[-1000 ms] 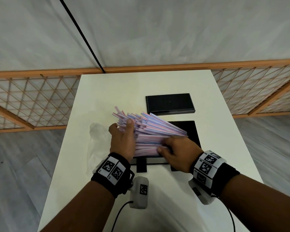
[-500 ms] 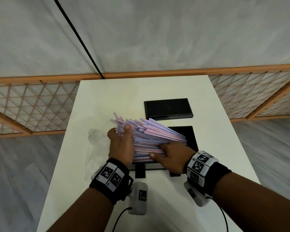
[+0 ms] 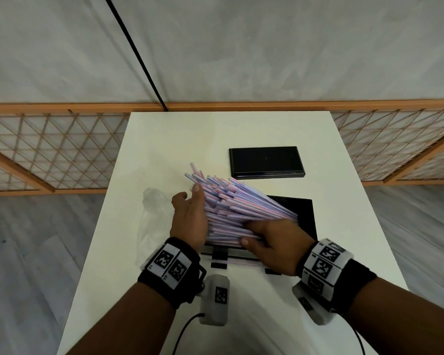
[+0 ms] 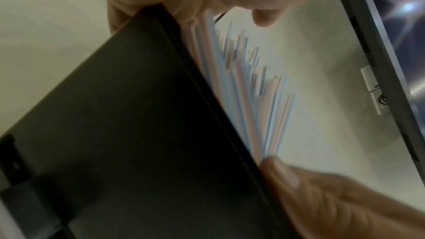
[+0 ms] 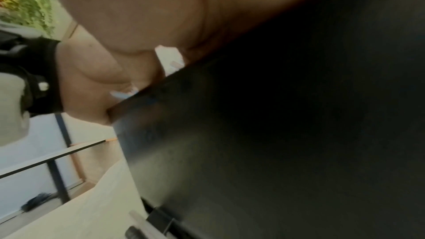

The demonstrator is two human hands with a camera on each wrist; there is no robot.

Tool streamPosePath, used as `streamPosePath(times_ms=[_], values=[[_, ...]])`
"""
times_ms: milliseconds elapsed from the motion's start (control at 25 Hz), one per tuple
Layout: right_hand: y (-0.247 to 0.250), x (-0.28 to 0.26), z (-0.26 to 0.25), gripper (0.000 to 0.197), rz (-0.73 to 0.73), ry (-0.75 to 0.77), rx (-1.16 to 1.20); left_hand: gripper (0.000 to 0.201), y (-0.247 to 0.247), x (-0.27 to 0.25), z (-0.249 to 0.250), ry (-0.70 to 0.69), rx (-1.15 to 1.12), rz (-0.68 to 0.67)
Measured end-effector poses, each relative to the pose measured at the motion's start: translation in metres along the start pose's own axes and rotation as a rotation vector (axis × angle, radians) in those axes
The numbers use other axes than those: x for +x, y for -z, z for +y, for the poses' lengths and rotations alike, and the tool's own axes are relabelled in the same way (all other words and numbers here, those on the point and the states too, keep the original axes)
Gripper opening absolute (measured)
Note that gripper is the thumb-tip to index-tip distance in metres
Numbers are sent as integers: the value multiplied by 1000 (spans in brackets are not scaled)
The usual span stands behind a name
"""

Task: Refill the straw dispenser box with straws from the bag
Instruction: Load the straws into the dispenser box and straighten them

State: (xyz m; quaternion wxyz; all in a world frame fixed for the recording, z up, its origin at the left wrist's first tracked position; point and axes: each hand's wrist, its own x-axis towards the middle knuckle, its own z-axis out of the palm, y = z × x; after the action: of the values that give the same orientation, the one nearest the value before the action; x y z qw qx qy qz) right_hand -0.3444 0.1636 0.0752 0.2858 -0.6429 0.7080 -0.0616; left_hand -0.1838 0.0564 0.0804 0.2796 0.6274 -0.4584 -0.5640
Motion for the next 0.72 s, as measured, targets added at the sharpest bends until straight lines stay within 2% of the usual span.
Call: streamPosePath(times_ms=[80,200,280,360,480,560,640,720], values=[[-5,5,-1,51,-37,58,34,64,-3,-3,-2,-12,32,-20],[-9,12,4,73,-58,-39,-57,67,-5,-4,-6,-20,57,-24],[-9,11,8,74,-97,-88,-37,68,-4,-3,-7,-18,63,-23],[-7,10,5,70,-135,-67,19,70,-4,-2,-6,-8,48,-17],[-5,10,3,81,-159,-59,-7,71,-3,-3,-6,-12,2,-16],[-4,10,0,74,-141,-54,14,59,-2,-5,-4,-21,25,-26],[-4,8,-8,66,-112,18,76,50,-2,-7,-4,-44,74,-50],[-4,9,-10,67,-143,32,50,55,-1,-8,-3,-58,123,-86]])
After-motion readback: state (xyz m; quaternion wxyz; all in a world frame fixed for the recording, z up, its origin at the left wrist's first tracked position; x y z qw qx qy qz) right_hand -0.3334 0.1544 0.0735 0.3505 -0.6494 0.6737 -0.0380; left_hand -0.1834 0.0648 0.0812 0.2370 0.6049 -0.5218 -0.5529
